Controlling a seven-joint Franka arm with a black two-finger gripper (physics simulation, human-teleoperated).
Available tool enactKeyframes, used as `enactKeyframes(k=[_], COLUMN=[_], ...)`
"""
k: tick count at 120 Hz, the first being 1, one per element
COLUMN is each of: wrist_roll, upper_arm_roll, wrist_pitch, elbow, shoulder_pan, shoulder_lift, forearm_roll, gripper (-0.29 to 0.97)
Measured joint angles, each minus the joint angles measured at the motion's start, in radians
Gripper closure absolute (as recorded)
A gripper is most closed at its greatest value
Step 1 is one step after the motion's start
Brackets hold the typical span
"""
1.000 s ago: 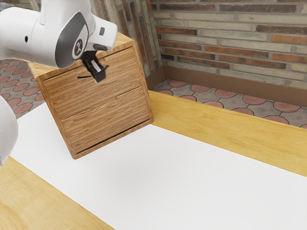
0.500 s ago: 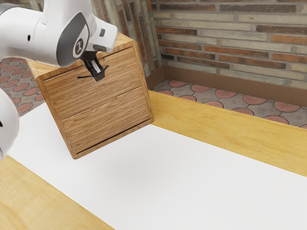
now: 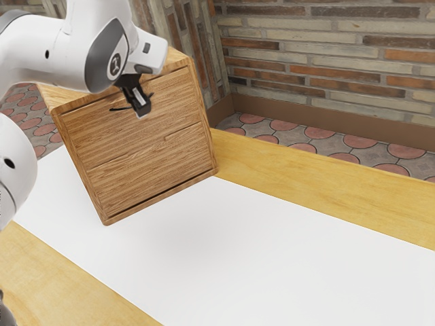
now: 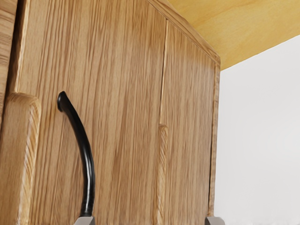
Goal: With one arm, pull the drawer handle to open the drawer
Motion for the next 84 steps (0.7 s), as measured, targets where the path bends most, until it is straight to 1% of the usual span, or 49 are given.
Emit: enactKeyframes(k=[28,58,84], wrist_roll=[-0.003,0.032,0.059], upper_arm_roll=[0.002,-0.003,-0.008], wrist_pitch=[-0.026,-0.022,-0.007], elbow=[-0.001,-0.003,-0.009], shoulder_pan=[0.026,0.057,0.065], shoulder_lift=[-0.001,-0.010,-0.010], forearm_roll=[-0.001,0.004,-0.001], gripper=[0.45,0.42,0.43])
